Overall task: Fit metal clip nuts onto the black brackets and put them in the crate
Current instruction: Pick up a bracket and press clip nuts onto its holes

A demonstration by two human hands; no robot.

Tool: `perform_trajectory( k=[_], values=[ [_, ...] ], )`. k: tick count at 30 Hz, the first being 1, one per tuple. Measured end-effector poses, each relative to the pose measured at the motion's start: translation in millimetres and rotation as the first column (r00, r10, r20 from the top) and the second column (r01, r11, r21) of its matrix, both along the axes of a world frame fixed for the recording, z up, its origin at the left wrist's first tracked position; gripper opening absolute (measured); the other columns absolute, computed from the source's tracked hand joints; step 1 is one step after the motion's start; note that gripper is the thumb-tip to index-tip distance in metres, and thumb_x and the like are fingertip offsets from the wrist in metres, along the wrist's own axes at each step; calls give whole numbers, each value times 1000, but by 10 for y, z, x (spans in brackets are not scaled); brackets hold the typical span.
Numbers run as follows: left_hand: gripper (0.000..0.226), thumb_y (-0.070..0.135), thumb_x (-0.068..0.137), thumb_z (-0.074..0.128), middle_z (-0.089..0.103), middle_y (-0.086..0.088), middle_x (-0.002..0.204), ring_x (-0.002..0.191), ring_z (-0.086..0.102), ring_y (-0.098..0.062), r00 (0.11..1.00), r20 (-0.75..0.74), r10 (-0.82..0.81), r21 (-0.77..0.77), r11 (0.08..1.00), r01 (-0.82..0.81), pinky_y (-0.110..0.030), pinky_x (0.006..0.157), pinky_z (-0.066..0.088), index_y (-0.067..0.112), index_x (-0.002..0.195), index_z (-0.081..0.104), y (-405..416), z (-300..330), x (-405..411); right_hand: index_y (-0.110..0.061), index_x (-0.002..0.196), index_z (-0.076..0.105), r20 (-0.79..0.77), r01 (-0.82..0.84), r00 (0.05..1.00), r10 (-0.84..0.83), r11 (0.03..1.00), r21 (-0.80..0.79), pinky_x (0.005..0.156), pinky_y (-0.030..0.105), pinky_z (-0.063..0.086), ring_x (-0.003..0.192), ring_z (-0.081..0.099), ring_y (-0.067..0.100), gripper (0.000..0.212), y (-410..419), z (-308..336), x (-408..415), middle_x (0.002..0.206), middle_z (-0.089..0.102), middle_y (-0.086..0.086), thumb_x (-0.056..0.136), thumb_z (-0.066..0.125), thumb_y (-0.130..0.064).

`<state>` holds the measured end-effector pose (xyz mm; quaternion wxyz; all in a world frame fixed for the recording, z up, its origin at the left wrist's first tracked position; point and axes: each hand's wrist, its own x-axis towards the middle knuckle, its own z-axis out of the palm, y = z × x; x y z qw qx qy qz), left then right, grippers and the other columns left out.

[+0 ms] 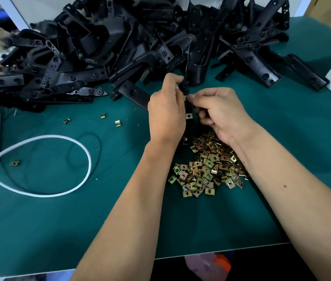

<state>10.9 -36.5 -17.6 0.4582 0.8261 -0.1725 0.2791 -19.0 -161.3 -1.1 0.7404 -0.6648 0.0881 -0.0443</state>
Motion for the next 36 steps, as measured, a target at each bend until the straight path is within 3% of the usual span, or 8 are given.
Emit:
perform_trajectory(
  k=[4, 8, 14, 18, 21, 25, 29, 36],
  values=[
    [30, 7, 98, 40, 56, 0, 71, 61, 56, -32, 1000, -1, -16, 5, 1000, 16, -47, 57, 48, 2, 120, 60, -31, 27, -34, -14, 66, 72, 64, 34, 998, -26, 991, -133, 42, 21, 29, 50, 41, 9, 25, -4, -14, -10, 58, 51, -1, 90, 74, -10],
    [34, 8, 93, 39, 50, 7, 65, 58, 50, -25, 999, -25, 32, 1, 1000, -32, -39, 55, 41, 5, 119, 60, -25, 8, -13, -12, 72, 74, 245, 148, 969, -30, 863, -482, 53, 29, 35, 54, 44, 7, 25, 37, -22, -14, 51, 50, -5, 93, 69, -23],
    [34, -1, 92, 42, 42, 17, 64, 54, 41, -3, 992, -103, 67, -83, 994, -76, -17, 55, 31, 3, 119, 62, 34, -30, 69, 6, 84, 68, 205, 11, 972, 114, 851, -526, 59, 35, 34, 64, 42, 21, 40, 43, -18, -29, 78, 55, 35, 97, 54, -29],
    [41, 21, 101, 33, 58, 5, 70, 63, 54, -16, 982, -115, 147, -104, 982, -159, -25, 59, 34, 8, 124, 64, 42, 26, 69, -50, 100, 76, 154, -107, 967, 203, 872, -477, 72, 30, 55, 89, 71, 14, 32, 86, -7, -36, 105, 77, 2, 90, 61, -23],
    [35, 16, 108, 37, 70, -12, 88, 80, 63, -29, 982, -61, 178, -78, 980, -182, -29, 67, 39, 5, 130, 62, 106, 53, 76, -28, 122, 75, 214, 15, 964, 158, 771, -637, 93, 26, 56, 98, 70, 1, 35, 99, -44, -17, 106, 77, -10, 87, 76, -28],
    [33, 11, 108, 39, 70, -14, 105, 95, 63, -28, 967, -83, 242, -14, 970, -244, -26, 72, 35, 5, 138, 54, 129, 57, 82, -18, 100, 80, 262, 127, 963, 59, 759, -639, 70, 12, 51, 74, 67, -3, 19, 89, -71, -8, 84, 74, -10, 86, 81, -30],
    [37, 8, 107, 42, 67, -14, 118, 108, 60, -26, 968, -105, 230, 62, 973, -224, -19, 80, 33, 7, 142, 52, 85, 47, 69, -18, 95, 78, 282, 158, 956, 79, 670, -725, 65, 4, 43, 71, 61, -11, 14, 103, -71, -39, 82, 71, -11, 86, 80, -29],
    [28, 8, 104, 49, 69, -9, 107, 99, 62, -24, 968, -103, 229, -20, 972, -233, -31, 81, 43, 8, 130, 60, 66, 103, 10, -13, 87, 73, 294, 199, 953, 78, 570, -797, 72, 38, 55, 78, 65, 22, 17, 181, -42, -68, 83, 70, 2, 85, 72, -30]
  ],
)
